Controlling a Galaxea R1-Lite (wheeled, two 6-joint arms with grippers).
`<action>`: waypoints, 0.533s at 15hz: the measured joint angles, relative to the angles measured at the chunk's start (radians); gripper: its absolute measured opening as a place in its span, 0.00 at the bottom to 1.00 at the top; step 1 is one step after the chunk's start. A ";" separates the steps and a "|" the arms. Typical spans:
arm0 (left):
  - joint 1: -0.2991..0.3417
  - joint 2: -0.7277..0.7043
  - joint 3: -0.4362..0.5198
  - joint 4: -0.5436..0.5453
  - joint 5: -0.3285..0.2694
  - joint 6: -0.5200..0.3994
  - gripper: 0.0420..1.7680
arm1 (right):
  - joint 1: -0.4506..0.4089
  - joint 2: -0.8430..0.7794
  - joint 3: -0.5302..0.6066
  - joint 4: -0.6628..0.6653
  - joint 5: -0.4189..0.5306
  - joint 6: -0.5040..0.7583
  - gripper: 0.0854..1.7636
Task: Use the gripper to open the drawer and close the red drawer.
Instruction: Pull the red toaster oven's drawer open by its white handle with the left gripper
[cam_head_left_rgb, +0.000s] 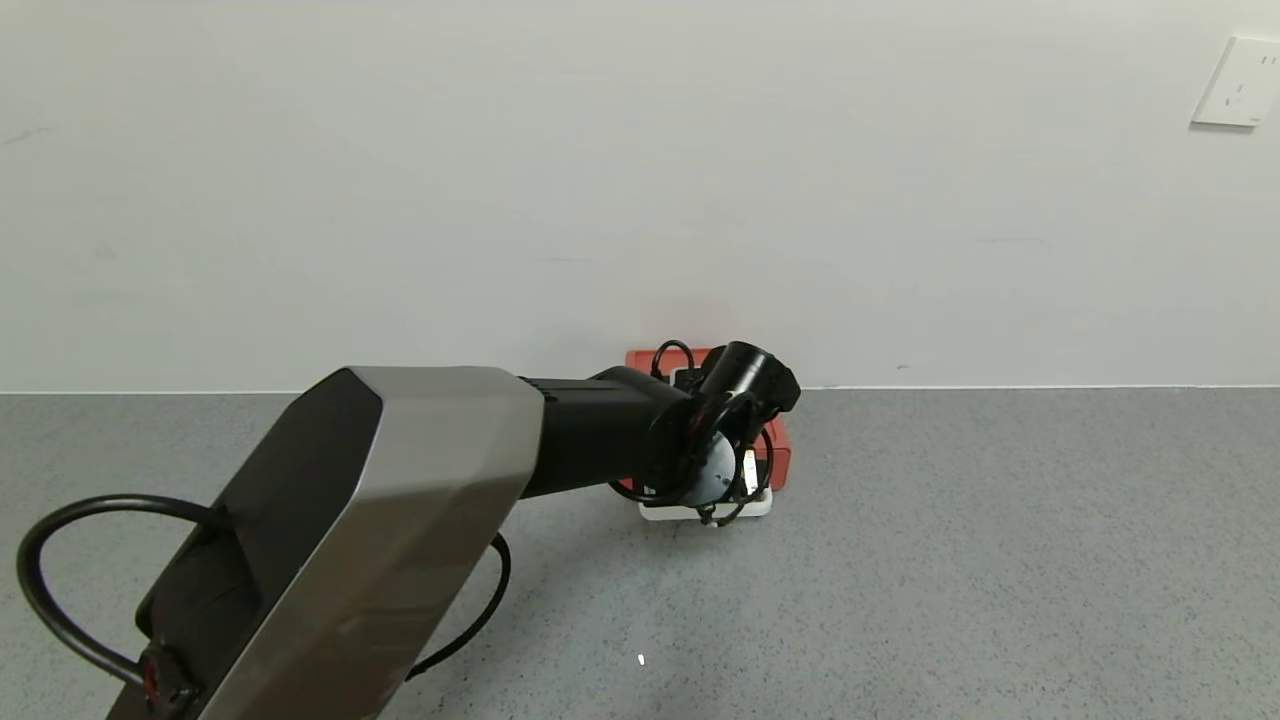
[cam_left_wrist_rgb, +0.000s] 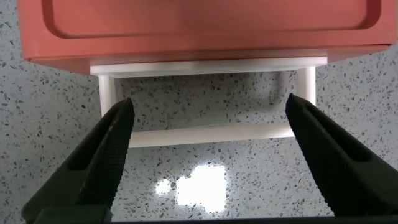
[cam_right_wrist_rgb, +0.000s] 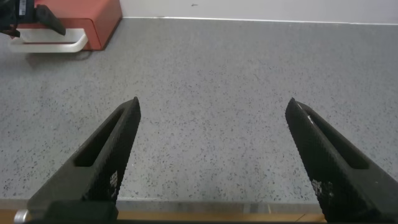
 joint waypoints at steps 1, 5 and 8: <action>-0.001 0.004 0.000 0.000 0.000 -0.001 0.99 | 0.000 0.000 0.000 0.000 0.000 0.000 0.97; 0.000 0.010 -0.004 0.000 0.000 0.018 0.99 | 0.000 0.000 0.001 -0.001 0.001 0.000 0.97; 0.001 0.012 -0.006 -0.001 -0.001 0.047 0.99 | 0.000 0.000 0.001 -0.003 0.001 0.000 0.97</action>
